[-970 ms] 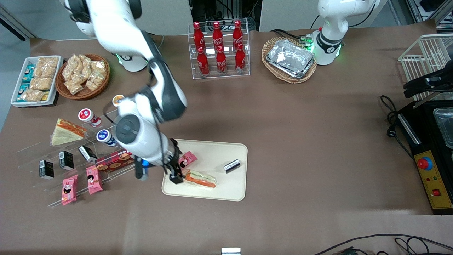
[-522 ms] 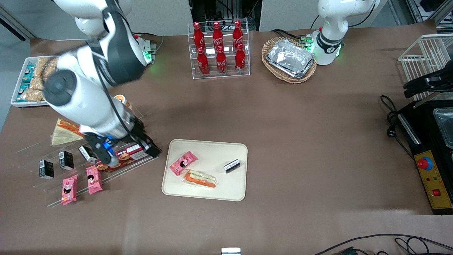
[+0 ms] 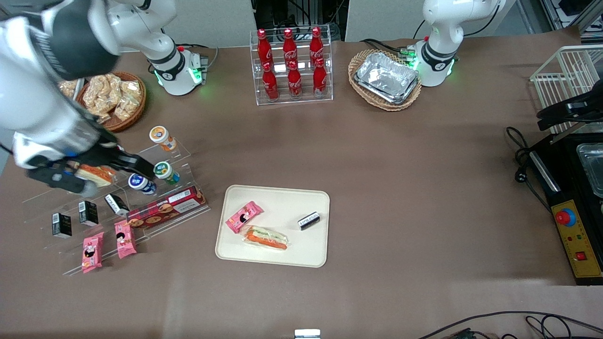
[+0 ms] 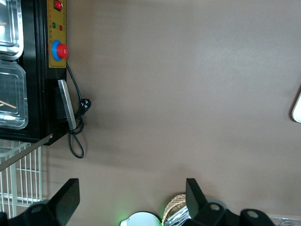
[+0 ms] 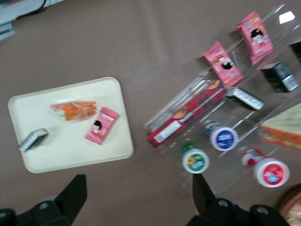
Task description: Place sandwich on tray
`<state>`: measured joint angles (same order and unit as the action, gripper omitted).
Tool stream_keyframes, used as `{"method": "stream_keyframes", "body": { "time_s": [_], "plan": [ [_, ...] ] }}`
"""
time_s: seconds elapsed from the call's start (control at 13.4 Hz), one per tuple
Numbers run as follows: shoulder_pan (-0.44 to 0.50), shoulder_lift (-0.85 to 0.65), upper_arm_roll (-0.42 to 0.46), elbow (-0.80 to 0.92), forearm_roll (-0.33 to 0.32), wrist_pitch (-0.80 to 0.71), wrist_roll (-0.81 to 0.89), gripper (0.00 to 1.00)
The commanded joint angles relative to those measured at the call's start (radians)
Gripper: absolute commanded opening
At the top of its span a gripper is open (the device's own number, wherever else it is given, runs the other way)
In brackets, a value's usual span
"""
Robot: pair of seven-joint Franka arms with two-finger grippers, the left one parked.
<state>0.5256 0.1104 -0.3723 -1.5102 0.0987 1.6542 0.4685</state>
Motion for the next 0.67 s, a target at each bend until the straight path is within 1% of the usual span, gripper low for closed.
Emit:
{"method": "stream_keyframes", "body": {
  "time_s": [0.0,0.07,0.15,0.22,0.37,0.52,0.6],
  "plan": [
    [-0.357,-0.116,0.327,-0.104,-0.070,-0.001,-0.154,1.00],
    [-0.442,-0.121,0.375,-0.107,-0.071,0.001,-0.238,1.00],
    [-0.504,-0.121,0.400,-0.105,-0.071,0.005,-0.322,1.00],
    [-0.536,-0.117,0.401,-0.104,-0.073,0.015,-0.377,1.00],
    [-0.584,-0.109,0.407,-0.087,-0.111,0.015,-0.387,1.00],
    [-0.643,-0.112,0.479,-0.074,-0.119,0.009,-0.383,1.00],
    [-0.650,-0.115,0.496,-0.071,-0.125,0.001,-0.383,1.00]
  ]
}}
